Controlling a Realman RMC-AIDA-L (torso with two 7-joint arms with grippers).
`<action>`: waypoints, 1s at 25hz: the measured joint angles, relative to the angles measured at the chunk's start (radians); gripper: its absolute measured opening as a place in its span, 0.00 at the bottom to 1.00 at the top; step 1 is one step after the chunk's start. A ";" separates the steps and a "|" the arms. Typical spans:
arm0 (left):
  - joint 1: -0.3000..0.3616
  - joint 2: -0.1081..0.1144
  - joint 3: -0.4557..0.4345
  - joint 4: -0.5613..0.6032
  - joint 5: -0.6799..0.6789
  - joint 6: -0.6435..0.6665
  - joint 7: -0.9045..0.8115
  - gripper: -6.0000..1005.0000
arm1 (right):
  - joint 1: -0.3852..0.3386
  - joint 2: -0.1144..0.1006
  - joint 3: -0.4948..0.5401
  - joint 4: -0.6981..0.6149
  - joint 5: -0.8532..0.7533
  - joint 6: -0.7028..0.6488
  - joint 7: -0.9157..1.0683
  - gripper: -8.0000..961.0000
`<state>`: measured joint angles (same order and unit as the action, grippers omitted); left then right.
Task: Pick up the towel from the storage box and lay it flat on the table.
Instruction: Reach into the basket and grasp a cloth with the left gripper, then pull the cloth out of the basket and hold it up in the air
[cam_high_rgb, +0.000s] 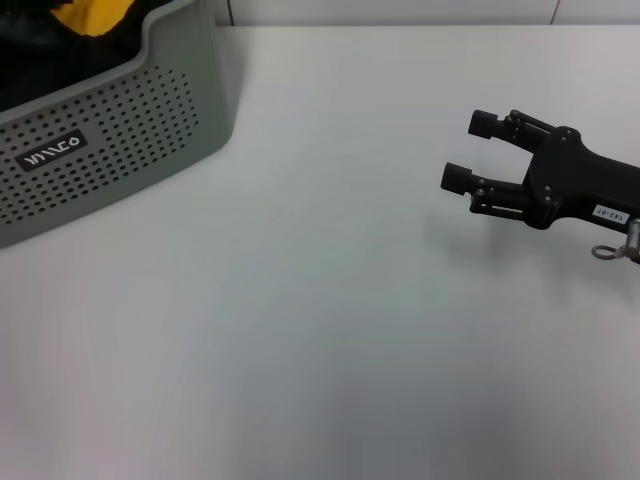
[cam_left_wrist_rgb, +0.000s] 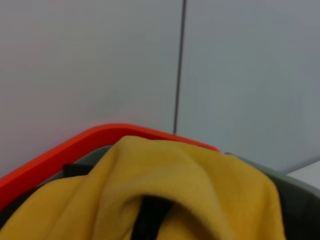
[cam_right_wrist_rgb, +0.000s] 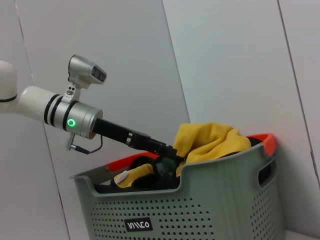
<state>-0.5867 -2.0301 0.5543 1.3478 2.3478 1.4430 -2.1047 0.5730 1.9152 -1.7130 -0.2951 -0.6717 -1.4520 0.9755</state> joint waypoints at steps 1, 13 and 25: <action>0.000 -0.001 0.000 -0.002 0.009 -0.010 -0.004 0.46 | 0.000 0.000 0.000 0.000 0.000 0.000 0.000 0.92; 0.003 -0.007 0.000 -0.019 0.010 -0.062 -0.015 0.41 | 0.001 0.008 -0.001 0.000 0.000 0.015 -0.010 0.92; -0.001 0.002 -0.005 -0.022 -0.017 -0.073 -0.063 0.37 | -0.010 0.013 0.002 0.001 0.000 0.014 -0.025 0.92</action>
<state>-0.5877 -2.0281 0.5498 1.3253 2.3305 1.3698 -2.1677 0.5633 1.9281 -1.7105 -0.2945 -0.6719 -1.4384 0.9504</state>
